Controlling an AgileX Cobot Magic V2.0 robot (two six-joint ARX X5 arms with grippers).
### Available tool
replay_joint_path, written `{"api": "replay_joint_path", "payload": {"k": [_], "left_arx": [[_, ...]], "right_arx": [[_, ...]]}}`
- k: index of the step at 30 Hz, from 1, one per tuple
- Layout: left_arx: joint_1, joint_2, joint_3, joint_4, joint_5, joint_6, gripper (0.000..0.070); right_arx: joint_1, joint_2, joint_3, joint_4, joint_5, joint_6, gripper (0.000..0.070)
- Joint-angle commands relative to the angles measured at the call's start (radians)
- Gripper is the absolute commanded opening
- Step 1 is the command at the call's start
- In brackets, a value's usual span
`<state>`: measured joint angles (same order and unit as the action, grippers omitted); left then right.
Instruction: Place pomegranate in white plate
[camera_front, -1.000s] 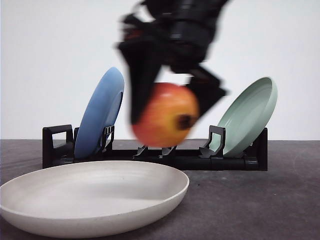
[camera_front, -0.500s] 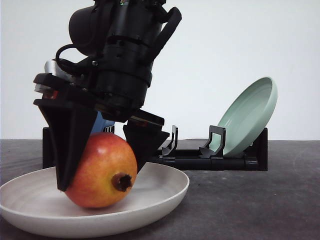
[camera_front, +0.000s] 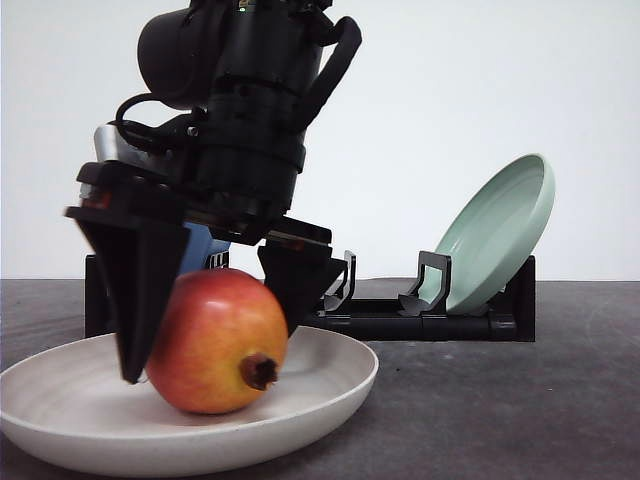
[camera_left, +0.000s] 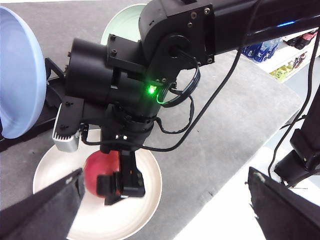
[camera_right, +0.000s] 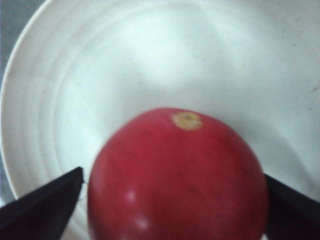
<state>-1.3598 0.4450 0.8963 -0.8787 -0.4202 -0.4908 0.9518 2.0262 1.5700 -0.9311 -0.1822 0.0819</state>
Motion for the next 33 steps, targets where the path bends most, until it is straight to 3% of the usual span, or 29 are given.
{"api": "replay_joint_path", "payload": {"k": [1, 11, 23, 28, 33], "left_arx": [[-0.015, 0.003, 0.008, 0.010, -0.003, 0.008, 0.0633], [-0.015, 0.003, 0.008, 0.009, -0.003, 0.007, 0.0633], [-0.015, 0.003, 0.008, 0.010, -0.027, 0.008, 0.0633], [-0.015, 0.003, 0.008, 0.010, -0.061, 0.012, 0.0633], [-0.015, 0.005, 0.008, 0.010, -0.151, 0.016, 0.0633]], "right_arx": [[0.015, 0.014, 0.022, 0.009, 0.000, -0.007, 0.0700], [-0.028, -0.117, 0.064, -0.046, 0.008, -0.019, 0.0700], [-0.138, -0.630, -0.015, -0.262, 0.007, -0.020, 0.0700], [-0.146, -0.926, -0.245, -0.173, 0.007, -0.004, 0.0700], [-0.144, -1.240, -0.558, 0.076, 0.010, 0.083, 0.0700]]}}
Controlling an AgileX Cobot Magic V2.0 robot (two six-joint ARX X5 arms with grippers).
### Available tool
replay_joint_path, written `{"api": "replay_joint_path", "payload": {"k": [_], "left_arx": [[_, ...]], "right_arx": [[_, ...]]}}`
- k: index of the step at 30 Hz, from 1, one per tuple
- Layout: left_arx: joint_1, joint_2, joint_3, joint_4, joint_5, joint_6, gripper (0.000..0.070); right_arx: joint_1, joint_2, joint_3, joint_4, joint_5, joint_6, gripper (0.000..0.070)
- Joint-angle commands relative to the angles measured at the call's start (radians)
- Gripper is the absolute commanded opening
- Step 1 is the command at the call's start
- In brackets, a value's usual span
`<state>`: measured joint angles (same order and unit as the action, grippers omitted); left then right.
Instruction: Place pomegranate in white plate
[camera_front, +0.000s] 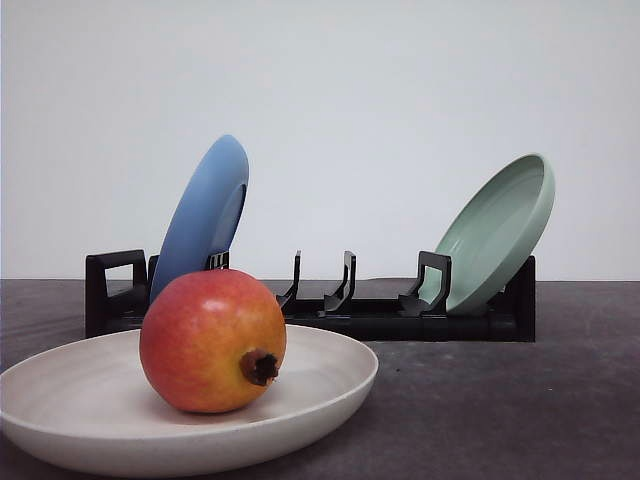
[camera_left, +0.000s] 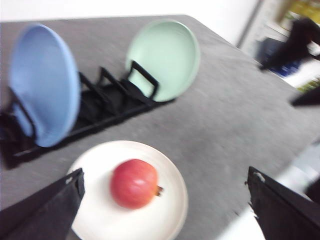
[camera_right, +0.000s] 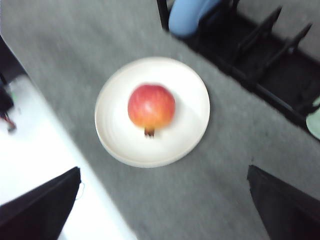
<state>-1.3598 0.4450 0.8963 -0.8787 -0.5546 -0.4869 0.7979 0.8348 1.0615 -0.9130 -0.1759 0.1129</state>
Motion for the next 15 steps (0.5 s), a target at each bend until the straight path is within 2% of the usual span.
{"api": "replay_joint_path", "payload": {"k": [1, 4, 7, 14, 15], "left_arx": [[-0.015, 0.005, 0.008, 0.010, -0.041, 0.012, 0.0633], [-0.015, 0.005, 0.008, 0.011, -0.098, 0.015, 0.0633], [-0.015, 0.005, 0.008, 0.011, -0.116, 0.015, 0.0633], [-0.015, 0.005, 0.008, 0.011, -0.128, 0.014, 0.0631], [-0.015, 0.005, 0.008, 0.011, -0.139, 0.014, 0.0615]], "right_arx": [[0.010, -0.114, -0.114, 0.121, 0.010, 0.088, 0.0700], [0.010, -0.270, -0.259, 0.264, 0.057, 0.152, 0.0700], [0.010, -0.379, -0.353, 0.356, 0.124, 0.161, 0.0700], [0.010, -0.438, -0.390, 0.404, 0.158, 0.157, 0.0697], [0.010, -0.438, -0.390, 0.403, 0.158, 0.157, 0.0644]]}}
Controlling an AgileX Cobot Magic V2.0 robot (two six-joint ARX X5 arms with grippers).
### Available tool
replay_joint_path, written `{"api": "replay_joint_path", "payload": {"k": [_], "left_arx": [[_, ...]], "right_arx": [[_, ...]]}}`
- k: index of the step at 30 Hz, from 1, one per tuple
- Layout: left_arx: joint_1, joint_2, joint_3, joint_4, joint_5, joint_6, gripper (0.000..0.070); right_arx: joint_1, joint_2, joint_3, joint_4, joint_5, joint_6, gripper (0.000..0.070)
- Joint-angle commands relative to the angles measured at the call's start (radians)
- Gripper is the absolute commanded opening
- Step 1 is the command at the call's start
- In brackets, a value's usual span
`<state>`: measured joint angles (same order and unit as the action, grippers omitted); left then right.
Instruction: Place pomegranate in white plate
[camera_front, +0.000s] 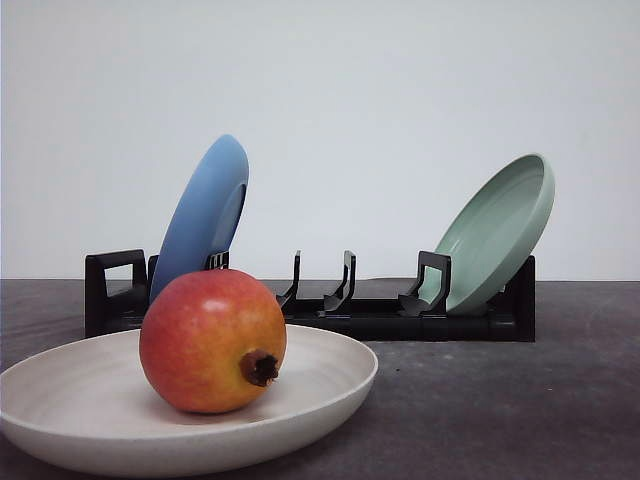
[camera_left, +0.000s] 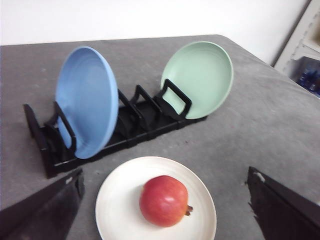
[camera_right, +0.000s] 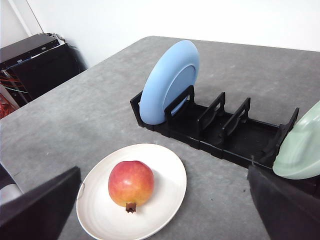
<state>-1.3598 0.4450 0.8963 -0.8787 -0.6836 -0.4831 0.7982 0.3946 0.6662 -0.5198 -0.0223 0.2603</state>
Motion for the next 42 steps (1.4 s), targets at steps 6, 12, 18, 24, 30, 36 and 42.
{"api": "replay_joint_path", "payload": {"k": [6, 12, 18, 24, 30, 36, 42], "left_arx": [[-0.015, 0.005, 0.008, 0.008, -0.029, 0.022, 0.0000], [-0.015, 0.005, 0.008, 0.011, -0.030, 0.021, 0.0000], [-0.015, 0.005, 0.008, 0.011, -0.030, 0.021, 0.0000], [-0.015, 0.005, 0.008, 0.012, -0.030, 0.021, 0.0000], [0.047, -0.047, -0.047, 0.048, -0.020, 0.023, 0.0000], [0.416, -0.105, -0.218, 0.134, 0.003, 0.165, 0.0000], [0.864, -0.224, -0.493, 0.430, 0.333, 0.429, 0.0000]], "right_arx": [[0.010, 0.009, 0.005, 0.000, 0.033, -0.007, 0.0003], [0.010, 0.008, 0.005, 0.004, 0.031, -0.007, 0.0003], [0.010, 0.008, 0.005, 0.003, 0.031, -0.007, 0.0003], [0.010, 0.008, 0.005, 0.003, 0.031, -0.006, 0.0003], [0.010, 0.008, 0.005, 0.003, 0.031, -0.006, 0.0003], [0.010, 0.008, 0.005, 0.003, 0.031, -0.006, 0.0003], [0.010, 0.008, 0.005, 0.003, 0.031, -0.006, 0.0003]]}}
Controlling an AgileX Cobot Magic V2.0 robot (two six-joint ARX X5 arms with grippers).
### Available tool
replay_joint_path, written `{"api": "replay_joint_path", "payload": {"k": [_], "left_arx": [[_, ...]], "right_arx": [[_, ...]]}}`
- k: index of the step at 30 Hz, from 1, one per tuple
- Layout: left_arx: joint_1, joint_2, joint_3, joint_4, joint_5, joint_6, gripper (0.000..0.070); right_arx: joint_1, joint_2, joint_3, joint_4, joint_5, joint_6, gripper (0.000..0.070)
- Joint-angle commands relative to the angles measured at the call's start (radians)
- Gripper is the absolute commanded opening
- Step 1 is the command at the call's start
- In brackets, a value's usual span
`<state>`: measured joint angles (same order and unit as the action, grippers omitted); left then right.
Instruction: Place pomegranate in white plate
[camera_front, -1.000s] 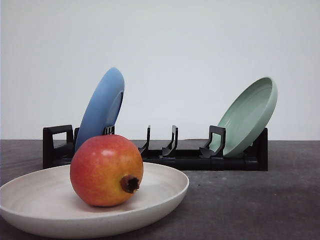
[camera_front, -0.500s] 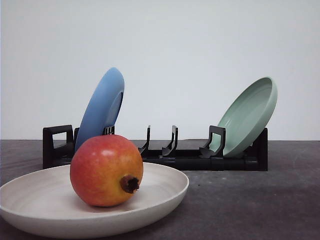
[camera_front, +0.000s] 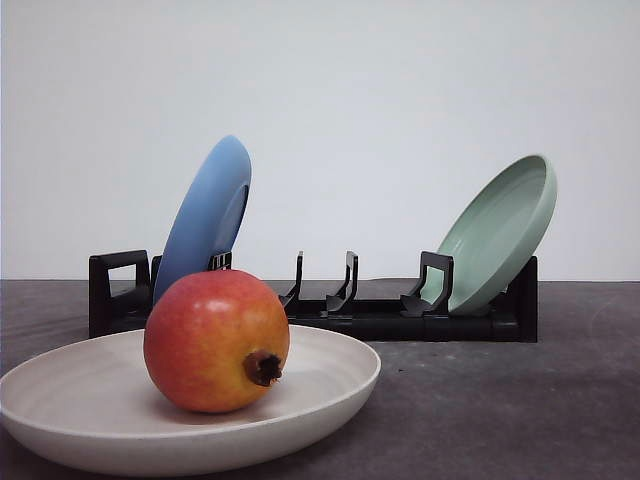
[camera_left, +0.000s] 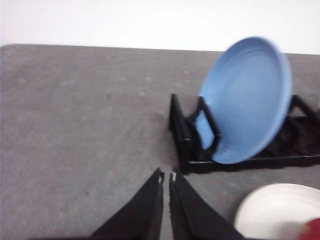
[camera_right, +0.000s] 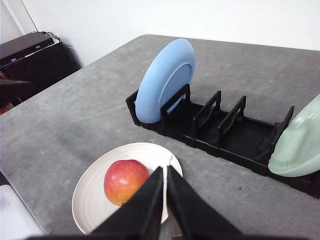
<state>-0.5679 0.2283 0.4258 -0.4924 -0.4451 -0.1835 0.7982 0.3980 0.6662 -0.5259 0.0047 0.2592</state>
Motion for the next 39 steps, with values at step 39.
{"api": "replay_joint_path", "payload": {"k": [39], "left_arx": [[0.559, -0.225, -0.414, 0.306, 0.385, 0.276, 0.0000]], "right_arx": [[0.010, 0.005, 0.005, 0.017, 0.003, -0.006, 0.0003]]}}
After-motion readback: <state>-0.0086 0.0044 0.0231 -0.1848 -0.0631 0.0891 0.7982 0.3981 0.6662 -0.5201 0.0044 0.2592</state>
